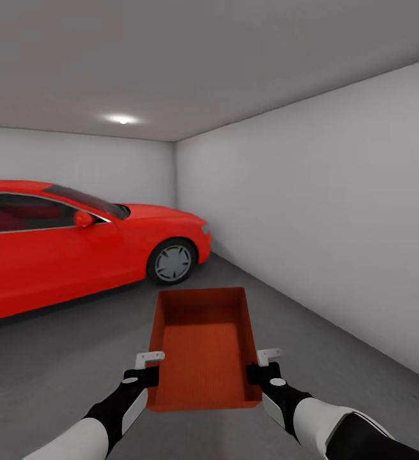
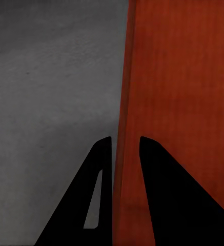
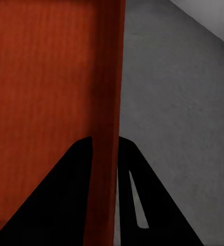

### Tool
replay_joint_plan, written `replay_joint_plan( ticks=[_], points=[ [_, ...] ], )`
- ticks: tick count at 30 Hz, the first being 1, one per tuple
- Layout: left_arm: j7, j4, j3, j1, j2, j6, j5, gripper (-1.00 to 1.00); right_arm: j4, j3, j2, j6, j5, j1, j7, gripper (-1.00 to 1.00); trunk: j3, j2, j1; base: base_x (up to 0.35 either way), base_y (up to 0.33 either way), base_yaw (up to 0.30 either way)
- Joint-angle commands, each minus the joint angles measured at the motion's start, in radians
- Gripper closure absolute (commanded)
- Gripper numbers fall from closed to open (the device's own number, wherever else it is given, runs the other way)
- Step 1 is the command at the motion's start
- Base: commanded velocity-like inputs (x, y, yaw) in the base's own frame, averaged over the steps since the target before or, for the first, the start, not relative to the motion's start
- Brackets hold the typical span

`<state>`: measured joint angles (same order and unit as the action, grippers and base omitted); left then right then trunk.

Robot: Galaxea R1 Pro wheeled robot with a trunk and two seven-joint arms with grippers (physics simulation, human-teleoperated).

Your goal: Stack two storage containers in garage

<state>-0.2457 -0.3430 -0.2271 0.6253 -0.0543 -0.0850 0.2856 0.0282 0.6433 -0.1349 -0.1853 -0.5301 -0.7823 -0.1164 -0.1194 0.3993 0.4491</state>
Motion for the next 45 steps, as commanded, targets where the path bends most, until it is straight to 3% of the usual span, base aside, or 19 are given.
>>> replay_joint_plan(
  ticks=[1,45],
  points=[
    [-0.061,-0.005,0.037,0.001,0.004,0.023,-0.016,1.00,0.002,-0.036,-0.001,-0.002,0.001,0.000,0.054,1.00,0.000,0.001,0.001,0.321,0.000,-0.250],
    [-0.061,-0.005,0.037,0.001,0.004,0.022,-0.016,1.00,0.002,-0.036,-0.001,-0.002,0.001,0.000,0.054,1.00,0.000,0.001,0.001,0.321,0.000,-0.250]
  ],
)
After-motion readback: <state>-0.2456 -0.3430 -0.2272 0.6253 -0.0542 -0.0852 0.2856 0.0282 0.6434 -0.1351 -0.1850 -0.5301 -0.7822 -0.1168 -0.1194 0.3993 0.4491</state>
